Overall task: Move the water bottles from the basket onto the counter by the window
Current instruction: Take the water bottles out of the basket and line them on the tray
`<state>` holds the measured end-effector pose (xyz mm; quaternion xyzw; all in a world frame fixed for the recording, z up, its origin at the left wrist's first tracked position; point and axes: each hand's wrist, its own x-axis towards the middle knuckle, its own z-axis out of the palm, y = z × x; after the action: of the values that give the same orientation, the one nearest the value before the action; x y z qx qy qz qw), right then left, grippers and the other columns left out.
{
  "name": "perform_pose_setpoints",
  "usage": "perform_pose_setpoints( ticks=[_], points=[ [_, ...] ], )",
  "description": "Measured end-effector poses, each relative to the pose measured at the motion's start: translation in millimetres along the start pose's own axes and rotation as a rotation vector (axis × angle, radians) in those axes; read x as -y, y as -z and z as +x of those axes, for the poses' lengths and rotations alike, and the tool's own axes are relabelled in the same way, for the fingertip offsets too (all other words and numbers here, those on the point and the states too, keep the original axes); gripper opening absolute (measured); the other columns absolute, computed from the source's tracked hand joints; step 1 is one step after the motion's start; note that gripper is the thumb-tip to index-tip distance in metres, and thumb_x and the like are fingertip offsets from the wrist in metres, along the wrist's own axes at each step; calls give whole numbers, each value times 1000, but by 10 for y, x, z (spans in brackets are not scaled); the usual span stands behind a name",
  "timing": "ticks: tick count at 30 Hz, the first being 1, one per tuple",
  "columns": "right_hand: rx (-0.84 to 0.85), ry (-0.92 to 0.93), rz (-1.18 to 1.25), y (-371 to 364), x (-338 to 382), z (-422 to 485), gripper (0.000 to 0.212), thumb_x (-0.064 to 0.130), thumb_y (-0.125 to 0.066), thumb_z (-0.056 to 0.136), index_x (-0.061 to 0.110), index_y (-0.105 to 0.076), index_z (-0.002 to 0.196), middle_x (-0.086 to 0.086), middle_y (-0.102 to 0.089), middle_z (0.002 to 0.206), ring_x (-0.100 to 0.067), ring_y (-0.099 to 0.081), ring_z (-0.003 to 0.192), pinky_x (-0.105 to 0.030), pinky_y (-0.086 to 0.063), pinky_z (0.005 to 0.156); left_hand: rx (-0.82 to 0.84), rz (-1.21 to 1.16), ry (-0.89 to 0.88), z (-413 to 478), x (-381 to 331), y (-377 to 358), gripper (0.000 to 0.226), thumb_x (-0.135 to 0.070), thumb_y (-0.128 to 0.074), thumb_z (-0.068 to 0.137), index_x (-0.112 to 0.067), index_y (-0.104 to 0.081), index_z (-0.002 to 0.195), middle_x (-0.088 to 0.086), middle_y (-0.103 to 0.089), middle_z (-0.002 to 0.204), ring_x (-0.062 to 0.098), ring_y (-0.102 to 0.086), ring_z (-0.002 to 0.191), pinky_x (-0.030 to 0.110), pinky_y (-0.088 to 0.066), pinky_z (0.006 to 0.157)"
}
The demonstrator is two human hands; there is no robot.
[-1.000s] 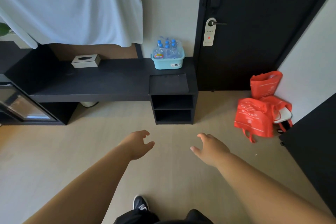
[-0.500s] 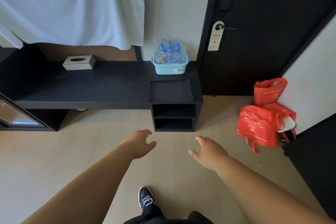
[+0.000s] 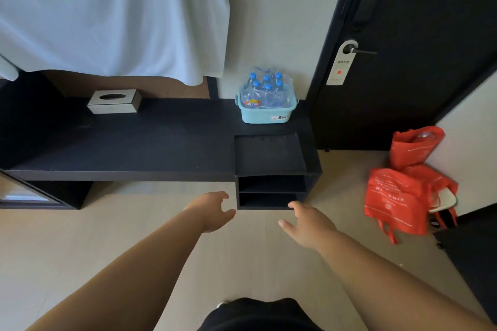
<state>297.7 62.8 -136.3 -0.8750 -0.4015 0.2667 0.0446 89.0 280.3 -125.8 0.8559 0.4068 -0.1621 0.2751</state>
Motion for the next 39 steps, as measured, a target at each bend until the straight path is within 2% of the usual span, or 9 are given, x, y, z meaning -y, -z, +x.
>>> perform_pose_setpoints(
  ticks=[10,16,20,25,31,39],
  points=[
    [72,-8,6,41,-146,544,69,69,-48,92,32,-37,149,4,-53,142,-18,-58,118,-34,-52,84,36,22,16,606,-48,63,69,-68,-53,86,-34,-47,146,-6,-55,146,24,-58,126,37,-51,103],
    [96,13,19,308,-361,1154,70,68,-50,92,31,-38,149,2,-53,143,-20,-58,121,-38,-52,90,40,6,50,1078,-330,196,71,-66,-53,87,-32,-45,149,-6,-52,149,23,-55,131,38,-48,107],
    [119,67,4,627,-517,1647,71,69,-49,90,31,-39,149,4,-53,142,-20,-57,122,-39,-52,92,23,3,86,1423,-603,343,68,-62,-54,89,-29,-47,148,-5,-55,147,23,-56,128,37,-49,104],
    [120,126,24,1086,-720,2260,72,72,-48,88,34,-39,148,5,-56,138,-19,-60,116,-36,-53,86,11,-27,146,1819,-1045,433,67,-60,-55,88,-26,-50,146,-3,-59,141,23,-60,123,37,-52,101],
    [142,168,14,1413,-949,2783,71,73,-50,88,34,-39,147,4,-58,137,-18,-62,109,-35,-55,82,-23,-31,156,2155,-1467,477,66,-63,-55,88,-31,-50,145,-6,-61,138,20,-63,117,35,-54,95],
    [189,169,4,1478,-1029,3186,70,69,-50,92,30,-39,149,1,-57,135,-19,-61,111,-37,-53,87,24,-23,207,2503,-1398,663,68,-65,-53,86,-29,-50,144,-7,-61,136,19,-62,118,36,-52,96]
  ],
)
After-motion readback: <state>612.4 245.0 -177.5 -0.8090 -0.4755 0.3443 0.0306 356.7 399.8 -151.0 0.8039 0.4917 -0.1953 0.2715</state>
